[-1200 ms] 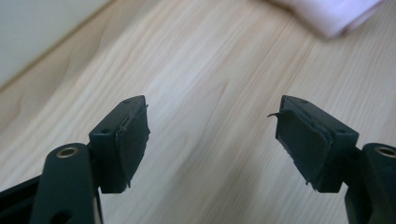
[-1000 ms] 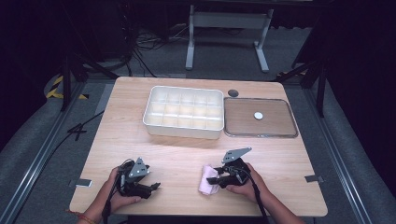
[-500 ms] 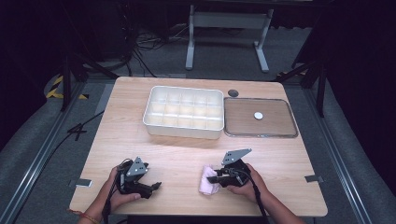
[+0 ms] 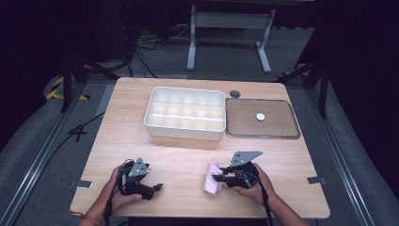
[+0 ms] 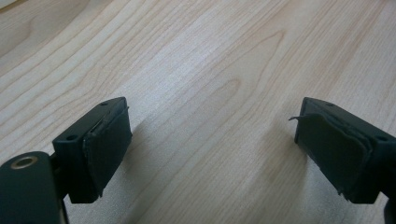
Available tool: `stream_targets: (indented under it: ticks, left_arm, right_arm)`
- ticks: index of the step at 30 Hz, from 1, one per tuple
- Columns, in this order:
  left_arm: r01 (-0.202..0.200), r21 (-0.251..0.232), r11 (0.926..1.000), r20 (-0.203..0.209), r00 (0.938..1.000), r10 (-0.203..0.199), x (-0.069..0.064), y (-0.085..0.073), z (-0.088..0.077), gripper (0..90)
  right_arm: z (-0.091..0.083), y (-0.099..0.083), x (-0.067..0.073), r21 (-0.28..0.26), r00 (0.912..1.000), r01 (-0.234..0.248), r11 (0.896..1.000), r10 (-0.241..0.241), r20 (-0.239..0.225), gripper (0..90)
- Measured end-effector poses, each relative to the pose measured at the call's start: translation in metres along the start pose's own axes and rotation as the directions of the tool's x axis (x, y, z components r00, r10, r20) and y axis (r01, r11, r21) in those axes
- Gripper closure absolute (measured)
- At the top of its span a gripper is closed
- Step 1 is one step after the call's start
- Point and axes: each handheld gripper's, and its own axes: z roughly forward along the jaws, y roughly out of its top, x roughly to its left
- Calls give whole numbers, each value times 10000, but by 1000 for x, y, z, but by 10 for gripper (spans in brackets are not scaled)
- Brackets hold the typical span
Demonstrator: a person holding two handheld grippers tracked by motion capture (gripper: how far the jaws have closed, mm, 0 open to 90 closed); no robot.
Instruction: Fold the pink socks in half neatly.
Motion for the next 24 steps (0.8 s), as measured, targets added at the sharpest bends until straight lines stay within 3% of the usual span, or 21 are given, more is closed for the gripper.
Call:
stream_targets:
  ticks: [24]
  left_arm:
    - [-4,13,10000,-29,10000,4,0,0,0,109]
  right_arm:
    - [-23,2,-6,-556,9947,524,9971,-472,913,714]
